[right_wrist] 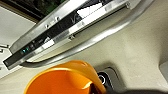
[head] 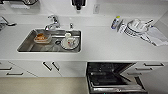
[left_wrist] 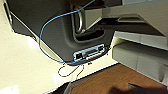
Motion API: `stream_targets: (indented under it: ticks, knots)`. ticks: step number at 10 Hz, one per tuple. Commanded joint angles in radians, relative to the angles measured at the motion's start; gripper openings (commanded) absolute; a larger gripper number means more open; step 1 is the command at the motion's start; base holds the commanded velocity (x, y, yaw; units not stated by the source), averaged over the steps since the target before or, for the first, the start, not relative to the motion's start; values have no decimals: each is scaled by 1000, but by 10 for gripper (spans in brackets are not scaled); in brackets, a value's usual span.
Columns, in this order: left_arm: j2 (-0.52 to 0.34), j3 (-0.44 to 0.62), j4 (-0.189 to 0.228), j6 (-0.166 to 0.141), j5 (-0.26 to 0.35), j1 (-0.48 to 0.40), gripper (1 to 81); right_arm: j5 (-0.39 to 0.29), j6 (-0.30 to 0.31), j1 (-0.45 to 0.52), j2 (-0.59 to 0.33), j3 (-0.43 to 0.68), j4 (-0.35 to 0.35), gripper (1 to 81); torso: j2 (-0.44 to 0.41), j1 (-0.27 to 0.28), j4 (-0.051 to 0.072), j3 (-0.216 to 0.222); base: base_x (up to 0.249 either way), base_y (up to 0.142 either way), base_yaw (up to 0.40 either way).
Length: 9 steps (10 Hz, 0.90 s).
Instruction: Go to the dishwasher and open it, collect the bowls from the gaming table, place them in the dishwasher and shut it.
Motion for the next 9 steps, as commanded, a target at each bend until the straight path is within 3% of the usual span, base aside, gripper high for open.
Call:
stream_targets:
  ticks: [1, 3, 6, 9]
  knots:
    - [86, -139, 33, 7, 25, 93, 811, -40, 99, 262, -147, 125, -11, 10, 0, 0, 0, 0, 0, 0, 0]
    - [153, -238, 39, 7, -21, 131, 811, -149, 131, 403, -132, 144, 1, 10, 0, 0, 0, 0, 0, 0, 0]
    - [252, -371, 25, 5, -22, 176, 811, -264, 155, 563, -64, 139, 7, 10, 0, 0, 0, 0, 0, 0, 0]
    - [319, -412, 23, 3, -9, 223, 811, -301, 210, 626, 37, 32, 16, 10, 0, 0, 0, 0, 0, 0, 0]
